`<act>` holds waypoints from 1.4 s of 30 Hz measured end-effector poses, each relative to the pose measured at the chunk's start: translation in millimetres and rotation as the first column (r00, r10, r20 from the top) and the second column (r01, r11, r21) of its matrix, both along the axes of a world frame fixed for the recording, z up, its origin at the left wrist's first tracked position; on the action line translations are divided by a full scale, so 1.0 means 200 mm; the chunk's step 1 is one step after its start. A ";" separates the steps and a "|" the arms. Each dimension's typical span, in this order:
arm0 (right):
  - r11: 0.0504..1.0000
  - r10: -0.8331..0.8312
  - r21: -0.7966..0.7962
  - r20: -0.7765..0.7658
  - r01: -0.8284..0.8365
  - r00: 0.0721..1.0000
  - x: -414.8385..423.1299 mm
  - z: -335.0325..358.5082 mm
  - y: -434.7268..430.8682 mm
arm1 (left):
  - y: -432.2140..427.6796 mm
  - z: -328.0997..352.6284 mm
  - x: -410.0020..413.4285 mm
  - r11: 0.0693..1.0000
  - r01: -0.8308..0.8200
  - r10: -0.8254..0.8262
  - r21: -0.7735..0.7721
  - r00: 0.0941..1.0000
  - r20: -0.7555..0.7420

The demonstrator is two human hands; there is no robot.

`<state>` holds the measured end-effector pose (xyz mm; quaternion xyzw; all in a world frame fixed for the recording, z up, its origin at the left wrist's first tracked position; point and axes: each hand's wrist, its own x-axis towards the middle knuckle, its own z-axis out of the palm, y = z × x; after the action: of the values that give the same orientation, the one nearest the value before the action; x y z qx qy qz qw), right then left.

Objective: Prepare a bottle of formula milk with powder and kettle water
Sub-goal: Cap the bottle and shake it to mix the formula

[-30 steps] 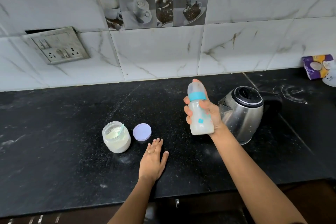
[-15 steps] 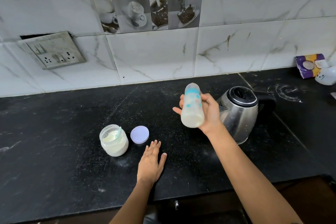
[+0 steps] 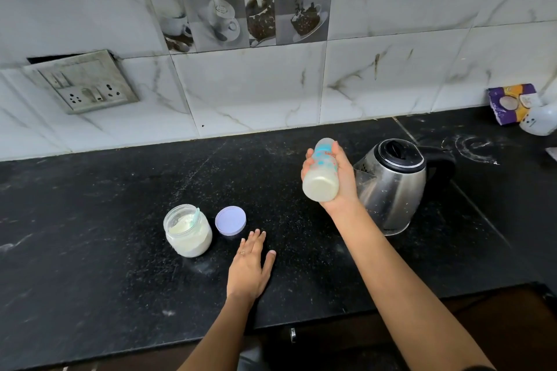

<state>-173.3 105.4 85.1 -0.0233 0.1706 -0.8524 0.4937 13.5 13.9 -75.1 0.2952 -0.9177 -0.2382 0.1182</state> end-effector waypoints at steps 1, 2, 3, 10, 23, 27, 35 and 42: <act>1.000 -0.004 0.012 -0.016 0.004 1.000 0.00 0.00 -0.01 | 0.00 0.00 0.00 1.000 0.001 -0.001 -0.001 1.000 -0.001; 1.000 0.021 -0.007 -0.069 -0.021 0.997 0.01 -0.01 -0.01 | 0.00 -0.01 0.00 1.000 0.003 -0.003 -0.002 1.000 -0.001; 0.998 0.055 -0.022 -0.143 -0.059 0.988 0.02 -0.01 -0.01 | 0.00 -0.01 0.00 1.000 0.003 -0.003 -0.004 1.000 -0.001; 1.000 0.028 0.001 -0.140 -0.028 0.990 0.01 0.01 -0.03 | 0.00 -0.02 0.00 1.000 0.006 -0.006 -0.009 1.000 0.017; 0.991 0.001 0.135 -0.198 0.026 0.980 0.07 -0.04 -0.06 | -0.02 -0.05 -0.01 0.997 0.027 -0.023 -0.071 0.998 0.058; 0.985 -0.063 0.149 -0.146 0.085 0.987 0.05 -0.05 -0.08 | -0.03 -0.06 -0.02 0.995 0.028 -0.014 -0.100 0.990 0.138; 0.980 -0.090 0.158 -0.177 0.119 0.980 0.05 -0.03 -0.09 | -0.03 -0.06 -0.02 0.996 0.025 -0.012 -0.090 0.990 0.140; 0.975 -0.143 0.145 -0.171 0.169 0.975 0.03 0.01 -0.08 | -0.03 -0.06 -0.01 0.996 0.026 -0.013 -0.086 0.990 0.142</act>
<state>-168.1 89.0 86.6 -0.0389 0.2781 -0.8678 0.4100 11.0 7.5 -86.8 0.2969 -0.9362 -0.1773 0.0635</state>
